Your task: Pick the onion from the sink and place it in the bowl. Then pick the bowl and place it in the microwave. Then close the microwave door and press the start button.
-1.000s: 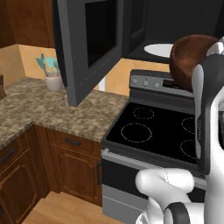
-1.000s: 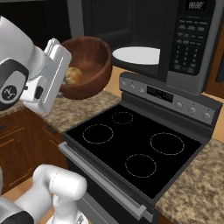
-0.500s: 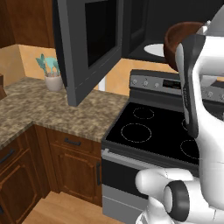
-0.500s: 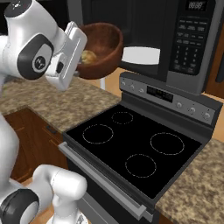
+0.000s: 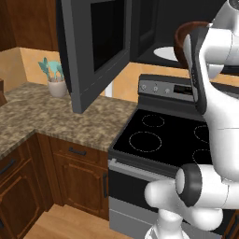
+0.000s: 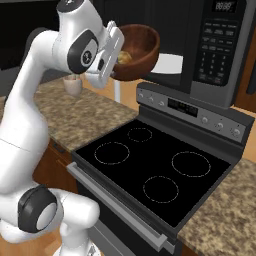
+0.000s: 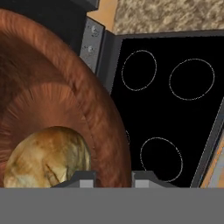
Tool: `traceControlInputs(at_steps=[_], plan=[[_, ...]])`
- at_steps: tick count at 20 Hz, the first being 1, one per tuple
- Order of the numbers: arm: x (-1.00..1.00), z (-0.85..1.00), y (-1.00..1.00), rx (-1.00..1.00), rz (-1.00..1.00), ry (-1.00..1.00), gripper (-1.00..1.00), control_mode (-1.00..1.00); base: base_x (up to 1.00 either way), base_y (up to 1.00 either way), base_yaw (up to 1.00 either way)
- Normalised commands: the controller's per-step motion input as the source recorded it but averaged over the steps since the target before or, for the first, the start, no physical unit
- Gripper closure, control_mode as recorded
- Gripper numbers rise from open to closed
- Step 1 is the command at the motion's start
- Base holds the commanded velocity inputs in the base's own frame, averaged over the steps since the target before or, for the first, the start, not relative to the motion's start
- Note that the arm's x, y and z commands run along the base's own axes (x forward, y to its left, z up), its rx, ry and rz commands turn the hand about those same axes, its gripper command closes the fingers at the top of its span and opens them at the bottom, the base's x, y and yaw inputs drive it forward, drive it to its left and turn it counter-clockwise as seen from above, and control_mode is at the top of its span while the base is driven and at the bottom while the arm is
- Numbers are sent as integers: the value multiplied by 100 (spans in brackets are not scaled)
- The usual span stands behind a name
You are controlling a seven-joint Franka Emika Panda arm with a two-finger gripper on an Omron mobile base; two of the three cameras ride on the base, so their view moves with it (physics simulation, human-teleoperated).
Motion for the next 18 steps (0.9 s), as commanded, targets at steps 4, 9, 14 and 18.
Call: traceControlInputs(at_steps=[4, 9, 14, 18], plan=[[85, 0, -26, 0, 0, 0, 100, -100, 0, 0, 0], [86, -6, -30, 3, 0, -1, 100, -100, 0, 0, 0], [82, -6, -24, 4, 0, -2, 100, -100, 0, 0, 0], [78, -8, -27, 6, 0, -2, 100, -100, 0, 0, 0]])
